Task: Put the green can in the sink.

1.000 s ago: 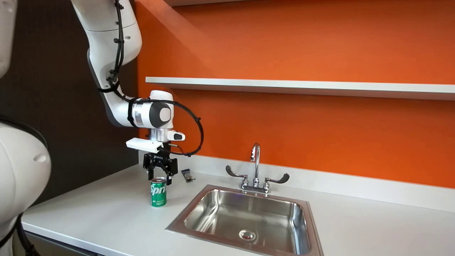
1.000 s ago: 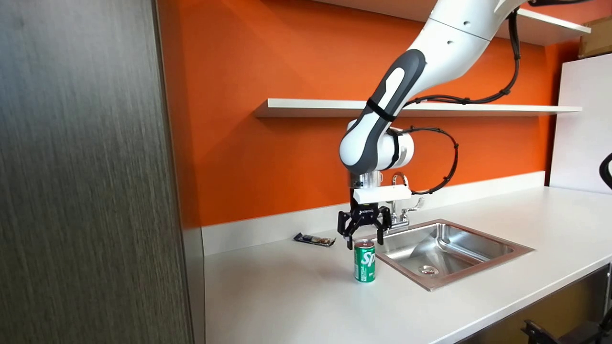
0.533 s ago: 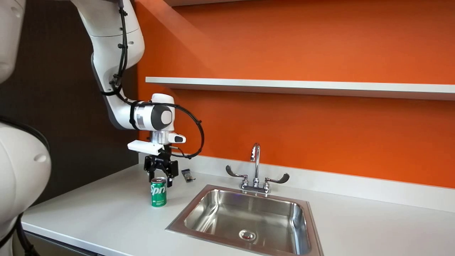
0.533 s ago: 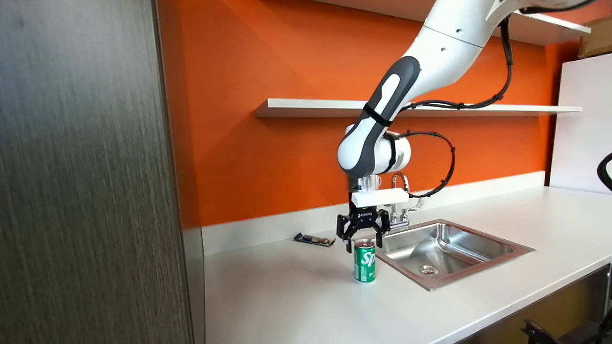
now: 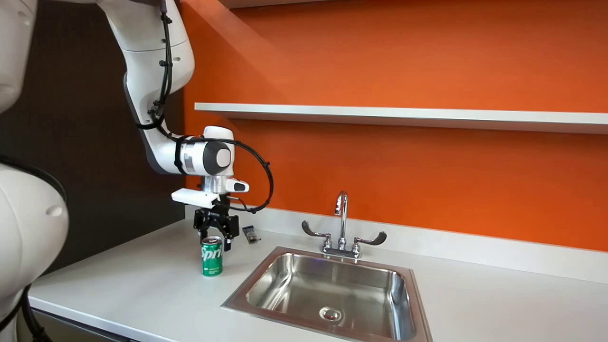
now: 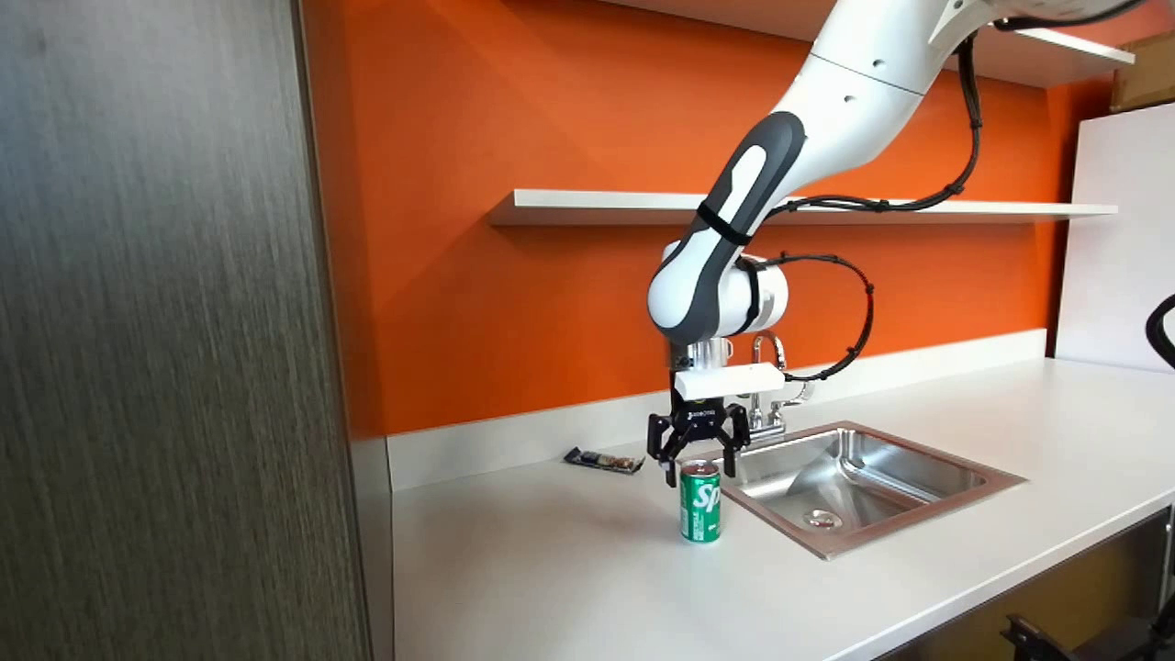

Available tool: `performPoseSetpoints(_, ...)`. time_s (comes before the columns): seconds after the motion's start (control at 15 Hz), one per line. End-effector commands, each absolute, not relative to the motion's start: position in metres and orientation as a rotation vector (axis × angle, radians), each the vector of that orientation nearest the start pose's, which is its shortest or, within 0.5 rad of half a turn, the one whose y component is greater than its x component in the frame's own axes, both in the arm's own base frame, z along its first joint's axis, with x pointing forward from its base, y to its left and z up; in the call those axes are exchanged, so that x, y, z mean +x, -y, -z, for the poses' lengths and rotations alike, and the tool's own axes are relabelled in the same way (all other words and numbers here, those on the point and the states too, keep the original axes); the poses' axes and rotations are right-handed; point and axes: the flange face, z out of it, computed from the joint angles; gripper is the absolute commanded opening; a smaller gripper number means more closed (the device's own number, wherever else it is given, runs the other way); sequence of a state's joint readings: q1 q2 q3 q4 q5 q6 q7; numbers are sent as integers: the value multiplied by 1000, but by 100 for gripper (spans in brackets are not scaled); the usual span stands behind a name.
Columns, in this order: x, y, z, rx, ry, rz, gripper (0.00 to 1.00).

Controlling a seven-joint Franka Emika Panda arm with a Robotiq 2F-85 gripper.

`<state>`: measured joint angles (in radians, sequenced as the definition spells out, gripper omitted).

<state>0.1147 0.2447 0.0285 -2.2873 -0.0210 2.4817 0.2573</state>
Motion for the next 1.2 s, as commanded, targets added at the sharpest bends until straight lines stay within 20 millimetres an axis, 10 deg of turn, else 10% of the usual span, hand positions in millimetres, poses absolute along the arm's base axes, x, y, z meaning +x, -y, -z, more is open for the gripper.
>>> performPoseSetpoints(0.0, 525, -78, -243, -3178, -180, -115, 100)
performPoseSetpoints(0.47, 523, -81, -241, -3183, -176, -179, 100)
performPoseSetpoints(0.53, 523, -81, -241, -3182, -176, -180, 75)
performPoseSetpoints(0.87, 528, -86, -241, -3174, -159, -135, 40)
performPoseSetpoints(1.13, 529, -87, -244, -3170, -162, -105, 38)
